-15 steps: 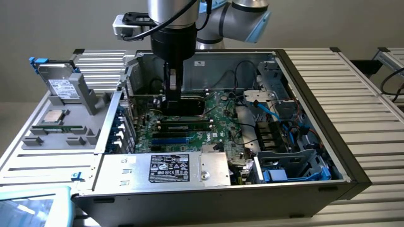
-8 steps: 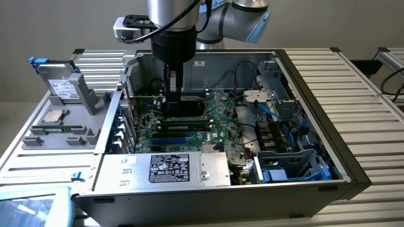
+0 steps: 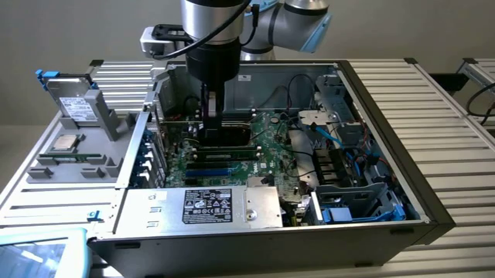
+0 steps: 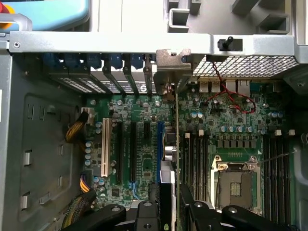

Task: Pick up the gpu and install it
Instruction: 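Insert the gpu into the slot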

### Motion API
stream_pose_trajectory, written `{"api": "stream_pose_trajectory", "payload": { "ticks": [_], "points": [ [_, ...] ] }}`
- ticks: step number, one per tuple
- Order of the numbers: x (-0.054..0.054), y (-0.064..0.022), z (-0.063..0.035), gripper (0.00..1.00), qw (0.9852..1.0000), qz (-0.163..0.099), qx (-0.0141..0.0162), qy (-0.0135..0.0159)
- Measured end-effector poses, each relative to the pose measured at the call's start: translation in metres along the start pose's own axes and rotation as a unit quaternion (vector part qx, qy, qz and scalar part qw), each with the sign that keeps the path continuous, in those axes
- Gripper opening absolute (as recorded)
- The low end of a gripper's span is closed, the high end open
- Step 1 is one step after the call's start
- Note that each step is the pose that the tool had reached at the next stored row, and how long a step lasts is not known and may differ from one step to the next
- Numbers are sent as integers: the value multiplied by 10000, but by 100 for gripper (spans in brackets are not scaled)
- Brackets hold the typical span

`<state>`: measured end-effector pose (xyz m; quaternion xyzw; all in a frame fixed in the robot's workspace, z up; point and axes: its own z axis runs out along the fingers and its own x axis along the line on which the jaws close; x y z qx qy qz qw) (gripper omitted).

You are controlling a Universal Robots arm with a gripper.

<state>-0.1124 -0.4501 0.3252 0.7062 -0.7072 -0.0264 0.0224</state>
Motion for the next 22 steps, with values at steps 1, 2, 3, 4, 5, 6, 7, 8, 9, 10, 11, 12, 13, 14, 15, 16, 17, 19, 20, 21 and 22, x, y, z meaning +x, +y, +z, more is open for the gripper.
{"api": "stream_pose_trajectory", "payload": {
  "ticks": [1,2,3,4,5,6,7,8,9,10,11,12,13,14,15,16,17,19,20,21,22],
  "points": [
    [-1,0,6,28,10000,3,0,38],
    [-1,-1,18,28,10000,4,0,62],
    [-1,-3,34,28,10000,4,0,70],
    [-1,-2,62,28,10000,5,0,71],
    [-1,-2,102,28,10000,5,0,72],
    [-1,-1,122,28,10000,5,0,72],
    [-1,1,141,28,10000,6,0,71],
    [-1,3,158,28,10000,5,0,71],
    [0,6,177,28,10000,5,-1,71],
    [0,11,195,28,10000,5,0,71],
    [1,16,213,28,10000,5,0,71],
    [2,19,232,28,10000,5,0,68],
    [2,18,244,28,10000,4,0,68],
    [2,18,244,28,10000,4,-1,68],
    [2,19,245,28,10000,4,-1,69],
    [3,19,251,28,10000,4,0,68],
    [9,19,258,28,10000,4,0,68],
    [21,18,274,28,10000,2,0,67],
    [25,18,281,28,10000,1,0,67],
    [27,17,289,28,10000,-1,0,66],
    [28,16,295,28,10000,-2,0,67]
  ]
}}
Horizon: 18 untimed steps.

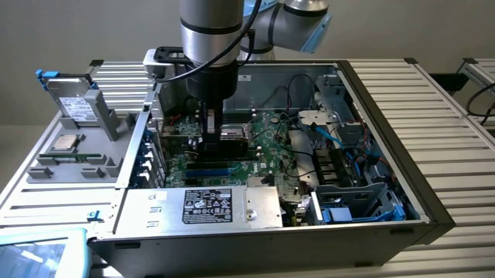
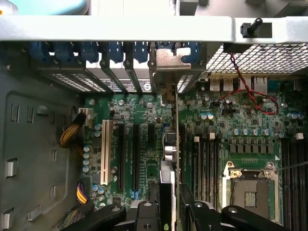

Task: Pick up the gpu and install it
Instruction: 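Insert the gpu into the slot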

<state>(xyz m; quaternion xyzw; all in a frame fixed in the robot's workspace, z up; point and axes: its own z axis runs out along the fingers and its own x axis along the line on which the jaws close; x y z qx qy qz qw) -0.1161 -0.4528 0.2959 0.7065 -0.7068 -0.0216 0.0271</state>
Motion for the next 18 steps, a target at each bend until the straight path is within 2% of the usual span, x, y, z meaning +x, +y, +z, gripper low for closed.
{"api": "stream_pose_trajectory", "payload": {
  "ticks": [12,15,18],
  "points": [
    [39,-1,53,28,10000,-68,6,-4],
    [39,-1,80,28,10000,-70,18,-3],
    [38,1,91,28,10000,-69,20,5]
  ]
}}
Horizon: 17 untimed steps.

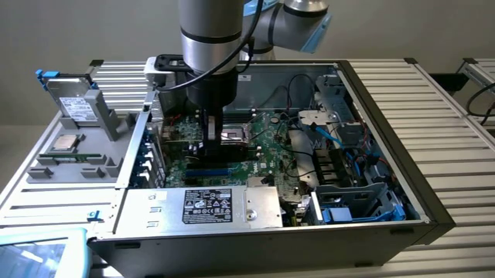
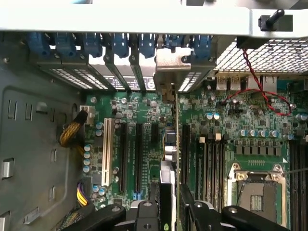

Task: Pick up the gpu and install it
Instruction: 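Insert the gpu into the slot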

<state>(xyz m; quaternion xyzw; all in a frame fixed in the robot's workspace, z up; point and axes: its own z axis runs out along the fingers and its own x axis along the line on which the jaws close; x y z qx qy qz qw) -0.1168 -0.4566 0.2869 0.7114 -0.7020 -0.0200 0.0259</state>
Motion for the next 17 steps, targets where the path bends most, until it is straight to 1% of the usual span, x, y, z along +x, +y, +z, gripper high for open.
{"api": "stream_pose_trajectory", "payload": {
  "ticks": [3,6,9,12,14,17],
  "points": [
    [-1,9,49,28,10000,0,11,0],
    [-1,10,53,28,10000,0,11,2],
    [-1,16,89,28,10000,0,30,2],
    [-1,22,92,28,10000,-1,40,4],
    [-1,33,102,28,10000,-1,55,4],
    [-2,34,102,28,10000,-2,56,5]
  ]
}}
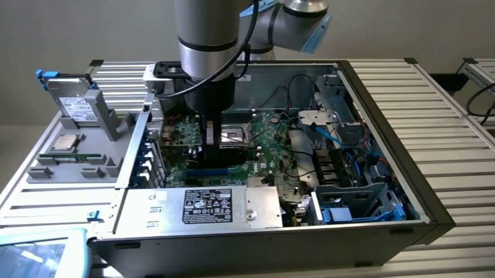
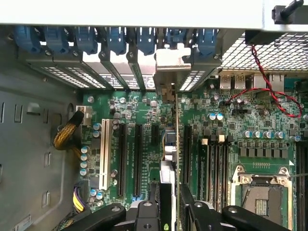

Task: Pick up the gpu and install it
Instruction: 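Insert the gpu into the slot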

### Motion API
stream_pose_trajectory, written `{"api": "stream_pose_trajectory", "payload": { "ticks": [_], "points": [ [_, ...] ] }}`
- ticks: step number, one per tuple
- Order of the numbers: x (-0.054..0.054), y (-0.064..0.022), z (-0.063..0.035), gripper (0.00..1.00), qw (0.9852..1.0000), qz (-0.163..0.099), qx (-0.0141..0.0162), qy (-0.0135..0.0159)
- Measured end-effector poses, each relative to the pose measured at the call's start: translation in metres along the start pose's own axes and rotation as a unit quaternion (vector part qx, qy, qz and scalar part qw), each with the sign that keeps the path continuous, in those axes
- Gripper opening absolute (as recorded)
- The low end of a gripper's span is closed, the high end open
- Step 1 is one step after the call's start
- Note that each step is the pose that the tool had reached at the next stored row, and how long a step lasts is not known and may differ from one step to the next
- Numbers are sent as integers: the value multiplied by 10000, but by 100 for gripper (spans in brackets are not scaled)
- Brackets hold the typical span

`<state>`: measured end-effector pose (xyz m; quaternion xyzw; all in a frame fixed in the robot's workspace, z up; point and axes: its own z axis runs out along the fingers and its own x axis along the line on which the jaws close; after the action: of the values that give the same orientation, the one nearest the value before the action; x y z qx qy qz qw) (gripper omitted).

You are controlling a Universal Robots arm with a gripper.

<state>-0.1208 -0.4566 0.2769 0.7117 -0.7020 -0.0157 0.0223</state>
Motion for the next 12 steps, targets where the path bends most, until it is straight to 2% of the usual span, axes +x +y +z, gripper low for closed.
{"api": "stream_pose_trajectory", "payload": {
  "ticks": [2,7,12],
  "points": [
    [0,1,1,28,10000,0,5,0],
    [-1,20,32,28,10000,1,70,1],
    [-3,45,38,28,10000,1,70,0]
  ]
}}
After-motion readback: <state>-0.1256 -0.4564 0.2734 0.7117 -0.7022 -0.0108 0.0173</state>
